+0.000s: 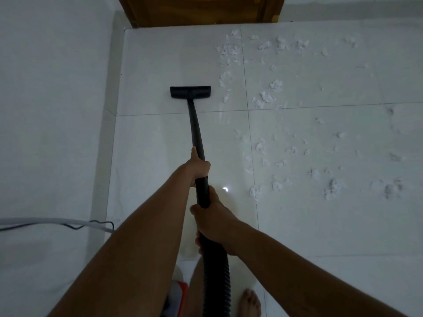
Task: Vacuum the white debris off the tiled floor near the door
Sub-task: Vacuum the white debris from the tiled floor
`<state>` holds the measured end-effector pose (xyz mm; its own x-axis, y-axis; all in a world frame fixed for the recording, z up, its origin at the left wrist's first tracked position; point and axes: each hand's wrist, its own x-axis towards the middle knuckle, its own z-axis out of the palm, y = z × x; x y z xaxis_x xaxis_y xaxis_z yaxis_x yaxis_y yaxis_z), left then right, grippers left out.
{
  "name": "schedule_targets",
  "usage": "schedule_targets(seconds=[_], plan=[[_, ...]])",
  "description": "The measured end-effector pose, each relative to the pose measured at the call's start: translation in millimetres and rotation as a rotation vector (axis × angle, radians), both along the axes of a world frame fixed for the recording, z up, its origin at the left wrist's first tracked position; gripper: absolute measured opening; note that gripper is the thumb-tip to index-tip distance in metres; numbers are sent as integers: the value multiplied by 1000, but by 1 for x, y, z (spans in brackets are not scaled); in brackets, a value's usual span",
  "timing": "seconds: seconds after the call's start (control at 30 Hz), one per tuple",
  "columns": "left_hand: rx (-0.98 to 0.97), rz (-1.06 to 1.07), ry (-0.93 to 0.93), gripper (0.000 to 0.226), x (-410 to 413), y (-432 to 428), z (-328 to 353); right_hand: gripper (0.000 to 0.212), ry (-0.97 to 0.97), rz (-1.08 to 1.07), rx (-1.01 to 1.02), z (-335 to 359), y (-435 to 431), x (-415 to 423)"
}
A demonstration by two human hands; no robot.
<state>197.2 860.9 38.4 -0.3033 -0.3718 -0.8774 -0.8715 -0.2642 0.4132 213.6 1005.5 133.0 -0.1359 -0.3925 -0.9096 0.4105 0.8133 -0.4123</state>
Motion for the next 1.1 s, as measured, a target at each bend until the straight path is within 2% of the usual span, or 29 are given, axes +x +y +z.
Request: schedule_targets(seconds=[0.13, 0.23, 0.4, 0.8, 1.1], plan=[[1, 6, -13, 87, 33, 75, 3, 67, 34, 43, -35, 10, 74, 28], [0, -20, -16, 88, 56, 127, 6, 73, 83, 125, -33, 14, 127, 49], [21, -15, -32, 87, 78, 182, 18, 71, 84, 135, -49, 30, 183, 70], [53, -40, -80, 85, 99, 245, 45, 70, 54, 53, -9, 45, 241, 102], [68, -75, -70, 87, 94, 259, 48, 64, 3, -67, -30, 59, 256, 99]])
